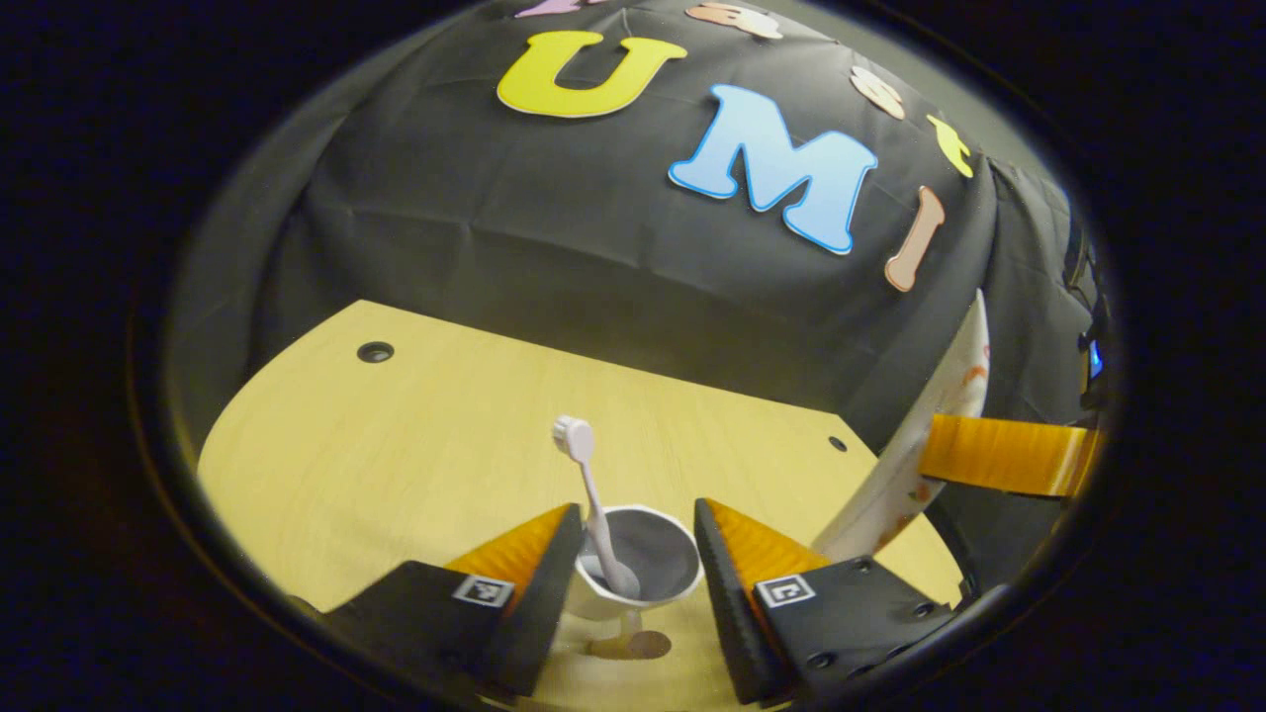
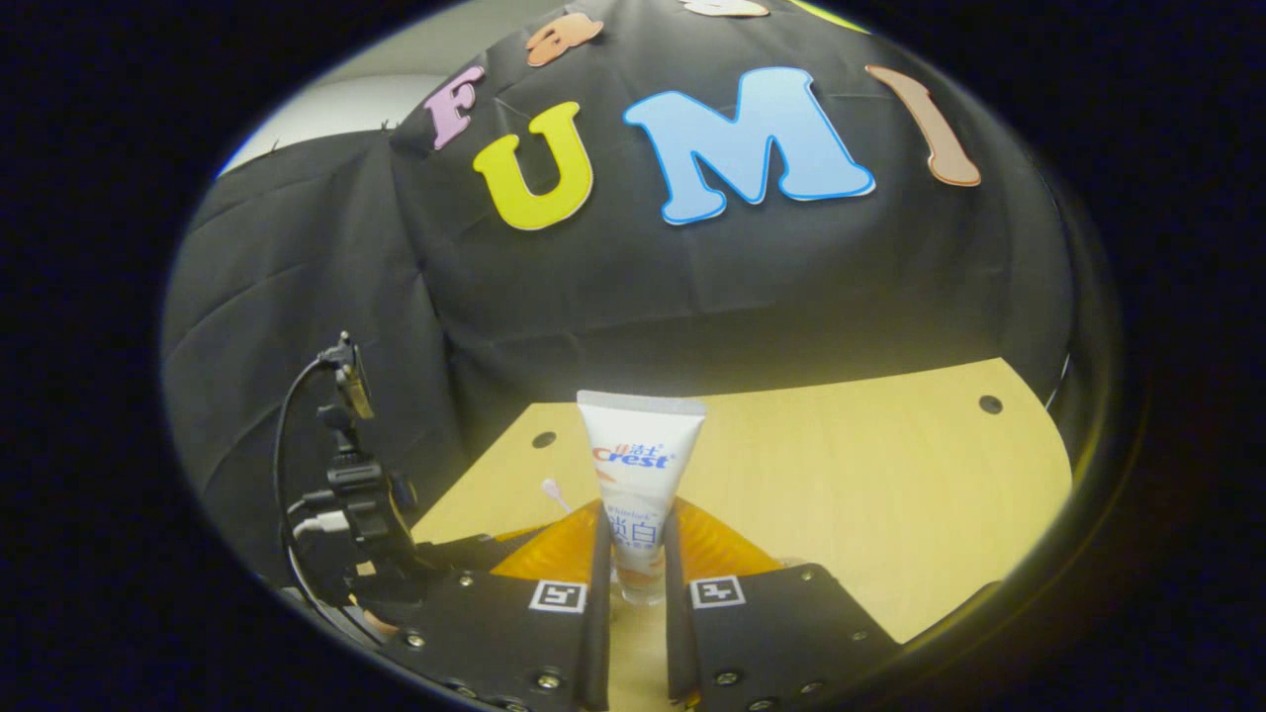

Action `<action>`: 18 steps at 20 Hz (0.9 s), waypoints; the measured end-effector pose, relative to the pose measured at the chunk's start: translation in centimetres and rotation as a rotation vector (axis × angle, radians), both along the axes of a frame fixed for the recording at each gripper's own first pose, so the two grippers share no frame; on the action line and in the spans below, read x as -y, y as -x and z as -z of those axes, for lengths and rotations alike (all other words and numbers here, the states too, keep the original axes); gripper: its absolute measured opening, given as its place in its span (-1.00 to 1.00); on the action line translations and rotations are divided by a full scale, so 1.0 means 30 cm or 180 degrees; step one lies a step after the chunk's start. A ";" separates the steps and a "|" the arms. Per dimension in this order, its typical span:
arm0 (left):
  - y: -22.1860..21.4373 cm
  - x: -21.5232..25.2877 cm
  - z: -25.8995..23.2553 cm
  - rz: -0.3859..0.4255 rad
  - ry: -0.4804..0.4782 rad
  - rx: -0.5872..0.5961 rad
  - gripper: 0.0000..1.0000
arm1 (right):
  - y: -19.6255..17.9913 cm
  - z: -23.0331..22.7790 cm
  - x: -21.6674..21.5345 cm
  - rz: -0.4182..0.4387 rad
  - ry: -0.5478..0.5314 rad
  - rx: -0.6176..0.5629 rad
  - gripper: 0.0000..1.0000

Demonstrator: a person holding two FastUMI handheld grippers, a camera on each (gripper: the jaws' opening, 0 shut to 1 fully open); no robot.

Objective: Put the toothbrush and toothpaste on the desktop into the cup, then pick up the cup and place it on the coaster on the desktop.

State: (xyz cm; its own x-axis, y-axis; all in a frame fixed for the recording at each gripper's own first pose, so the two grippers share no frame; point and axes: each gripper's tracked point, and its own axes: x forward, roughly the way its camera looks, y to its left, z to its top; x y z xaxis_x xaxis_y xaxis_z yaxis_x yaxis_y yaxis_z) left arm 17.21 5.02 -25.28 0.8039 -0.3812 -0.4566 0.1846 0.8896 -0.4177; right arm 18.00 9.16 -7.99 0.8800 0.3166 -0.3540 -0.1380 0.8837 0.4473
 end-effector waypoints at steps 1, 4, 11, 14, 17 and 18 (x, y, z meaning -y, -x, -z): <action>0.017 -0.015 -0.007 -0.0029 0.0000 -0.0009 0.60 | -0.021 -0.007 -0.013 -0.0027 -0.0021 0.0032 -0.53; 0.077 -0.082 -0.033 -0.0142 0.0009 -0.0027 0.67 | -0.092 -0.010 -0.061 -0.0099 -0.0116 0.0111 -0.53; 0.178 -0.214 -0.086 -0.0329 -0.0058 0.0013 0.67 | -0.168 0.117 -0.195 -0.0320 -0.0161 -0.0098 -0.53; 0.203 -0.226 -0.101 -0.0360 -0.0011 0.0004 0.67 | -0.170 0.176 -0.237 -0.0383 0.0004 -0.0165 -0.53; 0.216 -0.233 -0.097 -0.0397 0.0048 -0.0018 0.67 | -0.171 0.241 -0.261 -0.0397 0.0221 -0.0246 -0.61; 0.219 -0.231 -0.094 -0.0400 0.0049 -0.0024 0.67 | -0.166 0.253 -0.266 -0.0396 0.0269 -0.0264 -0.53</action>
State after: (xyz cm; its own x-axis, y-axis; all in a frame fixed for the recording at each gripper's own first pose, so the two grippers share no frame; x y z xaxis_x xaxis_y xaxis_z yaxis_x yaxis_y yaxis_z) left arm 10.64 11.95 -22.46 0.8424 -0.2845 -0.4577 0.0688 0.8991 -0.4323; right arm 23.00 17.13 -15.58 0.8026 0.3871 -0.4538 -0.2143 0.8971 0.3863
